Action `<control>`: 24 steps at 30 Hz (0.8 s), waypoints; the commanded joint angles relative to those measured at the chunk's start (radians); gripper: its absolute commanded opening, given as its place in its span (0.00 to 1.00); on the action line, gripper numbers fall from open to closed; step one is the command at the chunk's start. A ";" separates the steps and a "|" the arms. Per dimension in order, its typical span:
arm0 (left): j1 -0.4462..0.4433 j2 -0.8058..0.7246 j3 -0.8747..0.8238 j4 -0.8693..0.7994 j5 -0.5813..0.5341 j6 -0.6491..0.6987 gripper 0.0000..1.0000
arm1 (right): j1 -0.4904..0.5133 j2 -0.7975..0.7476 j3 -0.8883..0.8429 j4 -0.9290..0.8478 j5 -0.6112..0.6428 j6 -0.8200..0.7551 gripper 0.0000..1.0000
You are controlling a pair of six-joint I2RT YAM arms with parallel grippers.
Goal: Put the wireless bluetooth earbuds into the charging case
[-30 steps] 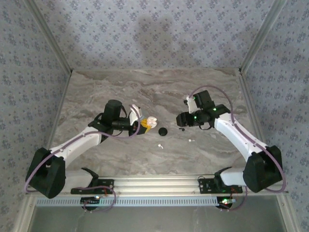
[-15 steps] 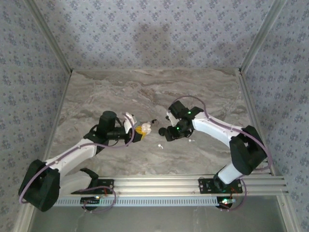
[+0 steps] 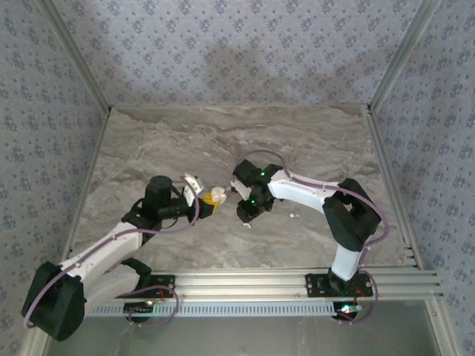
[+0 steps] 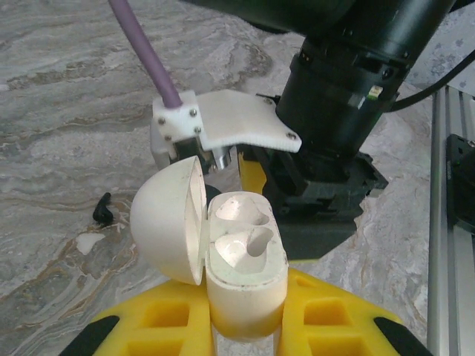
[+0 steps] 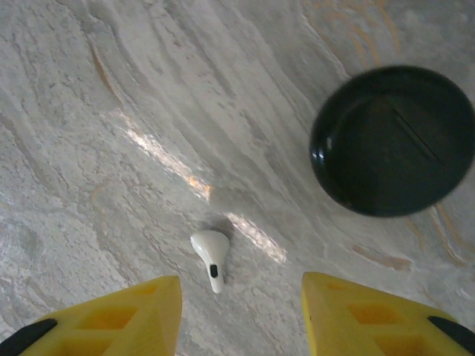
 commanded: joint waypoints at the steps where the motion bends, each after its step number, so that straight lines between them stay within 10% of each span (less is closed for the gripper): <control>1: 0.012 -0.023 -0.006 -0.009 -0.017 -0.013 0.09 | 0.010 0.041 0.033 -0.043 0.013 -0.042 0.47; 24: 0.018 -0.028 -0.001 -0.018 -0.018 -0.010 0.09 | 0.041 0.126 0.039 -0.038 0.012 -0.045 0.45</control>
